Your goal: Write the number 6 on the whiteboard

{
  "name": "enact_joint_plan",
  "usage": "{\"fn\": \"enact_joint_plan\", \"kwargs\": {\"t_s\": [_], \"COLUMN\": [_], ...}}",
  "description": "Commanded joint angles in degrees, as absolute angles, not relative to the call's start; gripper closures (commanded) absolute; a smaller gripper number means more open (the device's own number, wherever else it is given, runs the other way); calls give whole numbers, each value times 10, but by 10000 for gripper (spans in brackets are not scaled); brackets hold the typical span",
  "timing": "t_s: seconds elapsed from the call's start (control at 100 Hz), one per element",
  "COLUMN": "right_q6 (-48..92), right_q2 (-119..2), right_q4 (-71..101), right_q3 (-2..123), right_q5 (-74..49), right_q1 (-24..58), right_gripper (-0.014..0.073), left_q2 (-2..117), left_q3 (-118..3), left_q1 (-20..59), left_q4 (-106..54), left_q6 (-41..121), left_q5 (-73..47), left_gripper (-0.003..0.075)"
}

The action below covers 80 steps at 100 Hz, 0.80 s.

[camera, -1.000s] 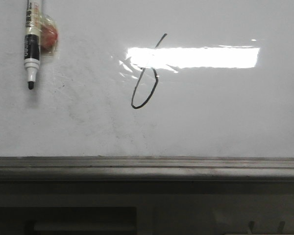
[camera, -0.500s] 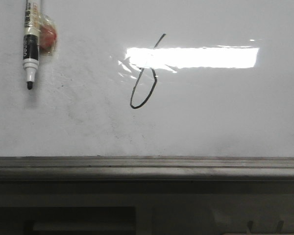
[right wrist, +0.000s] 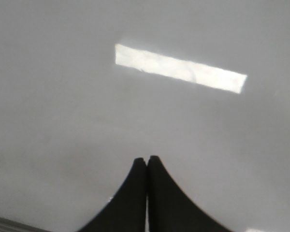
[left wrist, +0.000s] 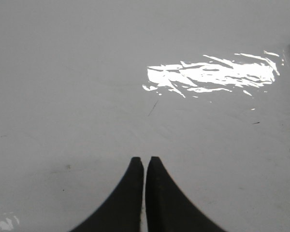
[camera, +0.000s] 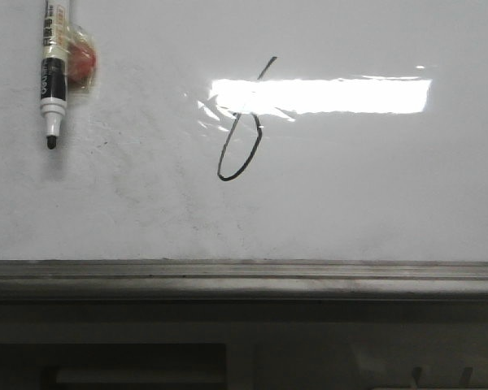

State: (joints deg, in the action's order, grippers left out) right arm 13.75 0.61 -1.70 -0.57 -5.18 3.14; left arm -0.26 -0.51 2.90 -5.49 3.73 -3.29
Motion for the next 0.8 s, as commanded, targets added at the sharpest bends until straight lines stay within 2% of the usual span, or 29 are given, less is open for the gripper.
{"fn": "enact_joint_plan", "kwargs": {"t_s": [0.0,0.79], "right_q6": [136,136], "right_q2": [16,16], "right_q4": [-32,-40], "right_q3": [-18,-18], "right_q5": [-21,-3], "right_q1": [27,27], "right_gripper": [659,659], "left_q2": [-21,-21], "left_q3": [23,23], "left_q1": [28,28], "left_q4": [-56,-56], "left_q6": [35,35], "left_q5": [9,9], "left_gripper": [740,740]}}
